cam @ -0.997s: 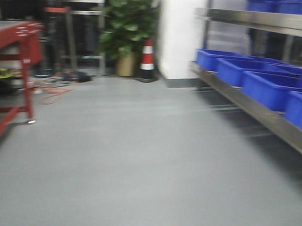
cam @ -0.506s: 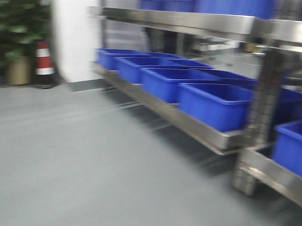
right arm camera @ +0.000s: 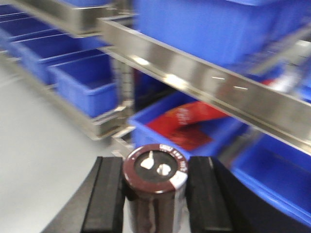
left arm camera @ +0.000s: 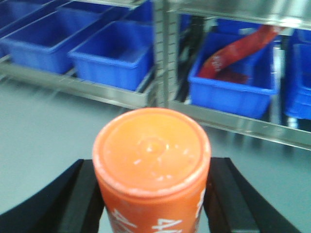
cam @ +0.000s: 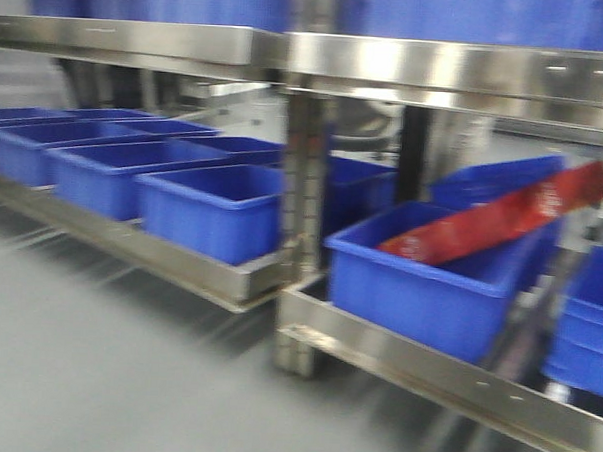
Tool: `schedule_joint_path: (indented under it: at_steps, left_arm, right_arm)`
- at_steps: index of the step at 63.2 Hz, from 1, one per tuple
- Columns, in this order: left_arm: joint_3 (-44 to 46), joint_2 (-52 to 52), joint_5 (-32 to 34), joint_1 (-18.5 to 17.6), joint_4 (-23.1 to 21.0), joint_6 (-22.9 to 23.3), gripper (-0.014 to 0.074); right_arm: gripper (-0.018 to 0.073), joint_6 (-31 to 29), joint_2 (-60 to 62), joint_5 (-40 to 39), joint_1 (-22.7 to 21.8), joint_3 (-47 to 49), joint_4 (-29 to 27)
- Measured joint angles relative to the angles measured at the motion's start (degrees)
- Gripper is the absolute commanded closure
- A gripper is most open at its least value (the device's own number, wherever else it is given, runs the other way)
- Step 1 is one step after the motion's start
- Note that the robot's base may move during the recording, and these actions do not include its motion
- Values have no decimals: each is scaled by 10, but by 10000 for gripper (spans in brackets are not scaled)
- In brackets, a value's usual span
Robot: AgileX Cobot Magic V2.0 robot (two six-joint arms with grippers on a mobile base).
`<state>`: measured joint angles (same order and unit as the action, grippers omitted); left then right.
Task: Place cylindrical capacitor in blue bin on shelf
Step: 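Drive the base up to the steel shelf of blue bins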
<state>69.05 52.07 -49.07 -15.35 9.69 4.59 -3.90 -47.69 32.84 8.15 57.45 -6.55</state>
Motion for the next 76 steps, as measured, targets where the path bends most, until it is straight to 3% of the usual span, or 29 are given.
schedule_joint_path:
  at_steps: [76]
  left_arm:
    - [0, 0, 0, 0, 0, 0, 708]
  right_arm:
    - [713, 0, 0, 0, 0, 0, 0]
